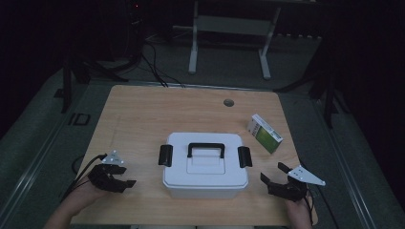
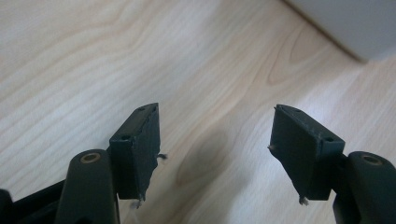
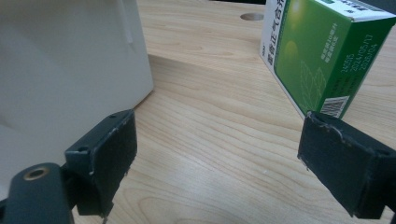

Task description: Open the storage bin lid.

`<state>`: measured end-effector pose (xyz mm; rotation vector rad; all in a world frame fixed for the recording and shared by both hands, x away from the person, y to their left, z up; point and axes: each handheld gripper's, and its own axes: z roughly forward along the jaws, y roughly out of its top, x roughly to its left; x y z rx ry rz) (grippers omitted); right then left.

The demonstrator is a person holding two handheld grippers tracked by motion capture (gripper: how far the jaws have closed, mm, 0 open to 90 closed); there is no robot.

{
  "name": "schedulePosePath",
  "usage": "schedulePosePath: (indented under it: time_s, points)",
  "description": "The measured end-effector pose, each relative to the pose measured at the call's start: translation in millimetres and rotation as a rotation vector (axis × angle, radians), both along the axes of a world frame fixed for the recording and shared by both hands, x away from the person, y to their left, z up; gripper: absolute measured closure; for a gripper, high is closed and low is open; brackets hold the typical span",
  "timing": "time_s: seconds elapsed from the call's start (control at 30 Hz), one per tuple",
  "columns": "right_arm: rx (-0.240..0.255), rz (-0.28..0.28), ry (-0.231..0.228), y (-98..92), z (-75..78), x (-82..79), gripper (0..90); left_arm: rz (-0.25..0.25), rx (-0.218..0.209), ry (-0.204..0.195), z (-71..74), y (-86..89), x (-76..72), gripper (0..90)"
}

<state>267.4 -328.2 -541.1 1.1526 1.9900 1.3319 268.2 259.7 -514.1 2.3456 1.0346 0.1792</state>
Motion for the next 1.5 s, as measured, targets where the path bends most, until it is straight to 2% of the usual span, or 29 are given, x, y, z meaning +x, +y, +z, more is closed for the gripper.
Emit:
schedulePosePath:
  time_s: [0.23, 0.27, 0.33, 0.73, 0.97, 1.2, 1.33, 1.5]
  points:
    - [-0.005, 0.005, 0.001, 0.5, -0.4, 0.5, 11.4, -0.022, 0.040, 0.035, 2.7, 4.9, 2.2, 33.5]
    - [-0.005, 0.006, 0.001, 0.6, -0.3, 0.6, 11.4, -0.030, 0.058, 0.054, 3.3, 5.9, 3.1, 33.5]
    - [-0.009, 0.007, 0.005, 1.2, -0.3, 0.6, 11.4, -0.036, 0.087, 0.064, 4.3, 6.8, 4.0, 33.5]
    - [-0.014, 0.007, 0.015, 2.1, -1.1, 1.2, 11.4, -0.096, 0.188, 0.170, 18.8, 12.0, 8.1, 33.5]
    - [-0.018, 0.005, 0.018, 2.8, -1.2, 1.1, 11.4, -0.121, 0.233, 0.226, 23.0, 10.9, 10.3, 33.5]
    - [-0.020, 0.012, 0.019, 3.8, -1.7, 1.1, 11.4, -0.153, 0.300, 0.279, 25.1, 5.5, 12.3, 33.5]
    - [-0.022, 0.017, 0.018, 4.3, -1.8, 1.1, 11.4, -0.162, 0.322, 0.295, 29.6, 2.4, 13.9, 33.5]
    - [-0.023, 0.016, 0.020, 4.4, -2.1, 1.0, 11.4, -0.190, 0.330, 0.323, 35.6, -2.6, 15.2, 33.5]
